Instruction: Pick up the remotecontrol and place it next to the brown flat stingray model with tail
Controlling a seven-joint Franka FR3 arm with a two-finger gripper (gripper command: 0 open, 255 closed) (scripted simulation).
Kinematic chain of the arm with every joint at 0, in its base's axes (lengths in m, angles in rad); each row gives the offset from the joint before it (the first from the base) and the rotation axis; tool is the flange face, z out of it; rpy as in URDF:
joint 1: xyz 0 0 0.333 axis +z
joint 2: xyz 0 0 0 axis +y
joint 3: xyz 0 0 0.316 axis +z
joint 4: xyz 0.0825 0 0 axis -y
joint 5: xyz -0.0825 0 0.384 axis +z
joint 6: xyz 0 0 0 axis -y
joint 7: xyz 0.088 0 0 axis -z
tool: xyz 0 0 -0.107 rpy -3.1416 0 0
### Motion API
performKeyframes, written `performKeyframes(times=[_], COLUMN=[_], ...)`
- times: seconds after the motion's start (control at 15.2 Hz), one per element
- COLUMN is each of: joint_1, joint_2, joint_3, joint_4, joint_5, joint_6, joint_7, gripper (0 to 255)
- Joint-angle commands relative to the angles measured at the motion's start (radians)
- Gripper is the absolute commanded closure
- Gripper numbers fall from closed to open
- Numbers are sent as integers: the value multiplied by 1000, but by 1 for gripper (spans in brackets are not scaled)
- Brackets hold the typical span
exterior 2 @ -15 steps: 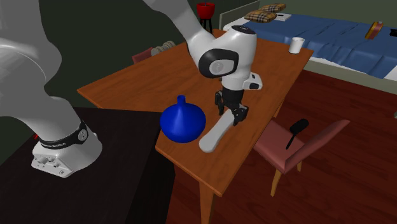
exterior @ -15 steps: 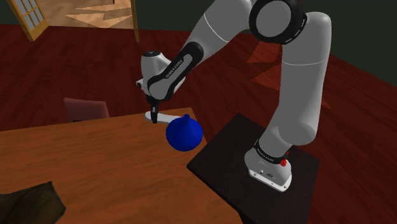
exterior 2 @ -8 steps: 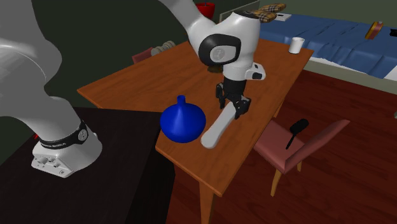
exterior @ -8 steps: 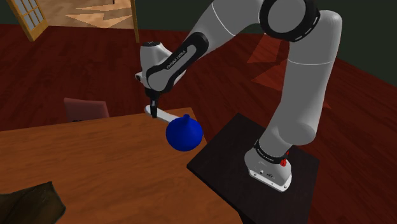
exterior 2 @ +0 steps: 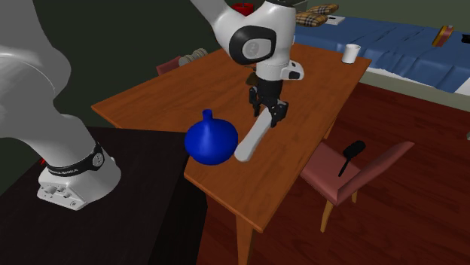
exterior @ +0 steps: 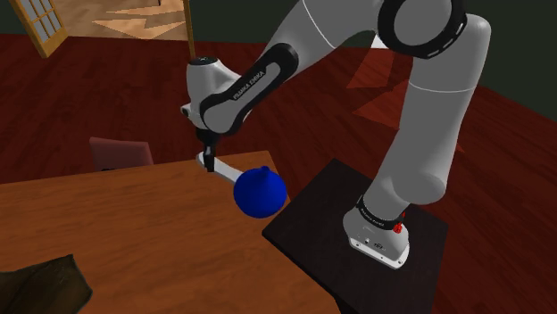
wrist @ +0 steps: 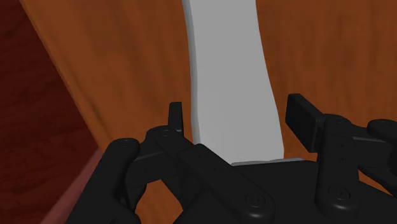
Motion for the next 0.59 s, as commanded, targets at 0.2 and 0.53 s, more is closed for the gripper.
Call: performKeyframes(times=[0.2,0.53], joint_1=[84,168], joint_2=[-14,0], joint_3=[39,74], joint_4=[-16,2], joint_5=[-12,-31], joint_6=[0,-5], joint_7=[134,264], gripper=[255,255])
